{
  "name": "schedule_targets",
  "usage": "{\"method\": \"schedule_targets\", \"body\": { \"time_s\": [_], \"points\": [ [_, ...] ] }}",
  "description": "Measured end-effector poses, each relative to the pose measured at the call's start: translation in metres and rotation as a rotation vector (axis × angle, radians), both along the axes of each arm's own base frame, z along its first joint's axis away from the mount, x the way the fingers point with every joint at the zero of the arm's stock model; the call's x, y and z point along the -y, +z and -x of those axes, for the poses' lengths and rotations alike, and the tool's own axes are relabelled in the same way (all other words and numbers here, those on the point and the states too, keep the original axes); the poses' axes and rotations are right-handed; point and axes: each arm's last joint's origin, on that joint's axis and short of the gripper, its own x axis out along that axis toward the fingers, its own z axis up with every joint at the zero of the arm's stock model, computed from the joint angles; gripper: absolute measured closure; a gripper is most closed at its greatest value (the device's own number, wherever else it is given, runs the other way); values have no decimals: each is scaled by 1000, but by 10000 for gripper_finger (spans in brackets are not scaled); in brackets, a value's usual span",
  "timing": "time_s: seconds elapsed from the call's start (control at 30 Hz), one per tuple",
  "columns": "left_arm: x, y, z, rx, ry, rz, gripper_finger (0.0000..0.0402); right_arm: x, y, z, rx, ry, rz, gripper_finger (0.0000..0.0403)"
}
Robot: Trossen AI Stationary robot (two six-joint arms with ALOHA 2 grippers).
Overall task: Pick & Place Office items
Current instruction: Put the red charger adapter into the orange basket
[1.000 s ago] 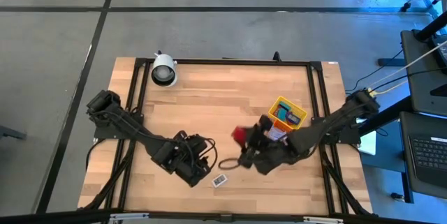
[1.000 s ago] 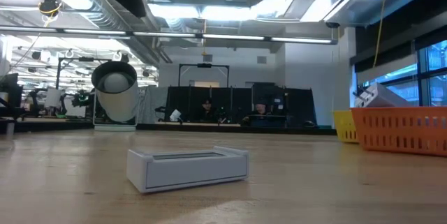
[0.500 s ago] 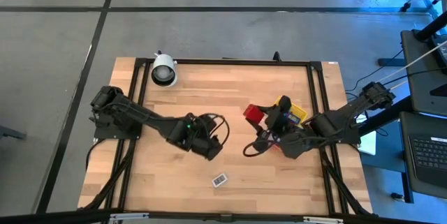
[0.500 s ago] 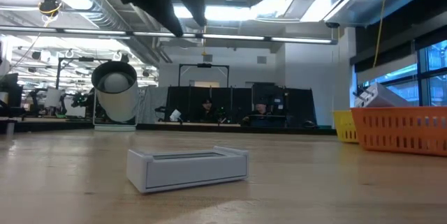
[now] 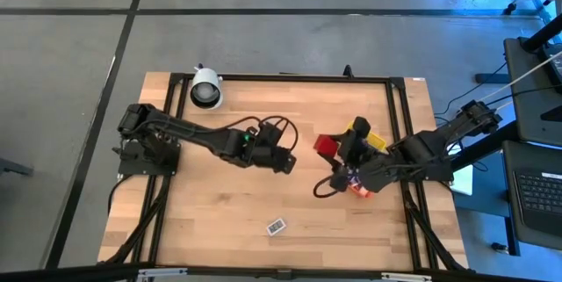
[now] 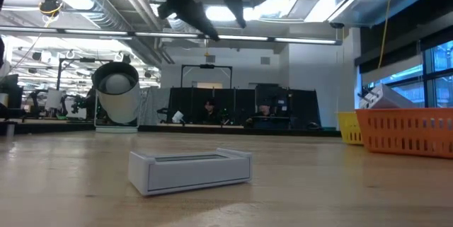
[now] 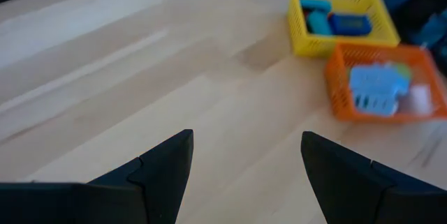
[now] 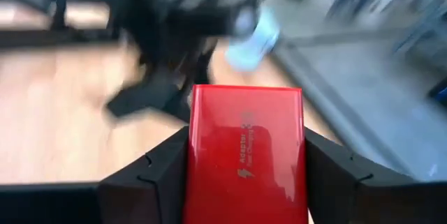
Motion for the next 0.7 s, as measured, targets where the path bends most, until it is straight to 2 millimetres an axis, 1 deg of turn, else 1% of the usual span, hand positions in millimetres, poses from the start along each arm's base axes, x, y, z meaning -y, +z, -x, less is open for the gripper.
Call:
{"method": "schedule_targets", "body": {
  "time_s": [0.07,0.2,0.33,0.43,0.57,0.7],
  "points": [
    [-3,2,-3,34,10,7,139,6,-7,3,-84,8,-65,185],
    [-6,4,-7,73,19,14,139,20,-23,13,-258,-70,-184,184],
    [-11,4,-8,59,-2,-13,139,28,-43,29,-443,-172,-208,187],
    [-16,4,-9,43,-21,-17,139,29,-63,39,-555,-226,-258,187],
    [-20,4,-10,27,-50,-7,139,25,-93,52,-664,-251,-358,187],
    [-22,4,-10,10,-75,-25,139,25,-119,64,-719,-306,-452,187]
  ]
}}
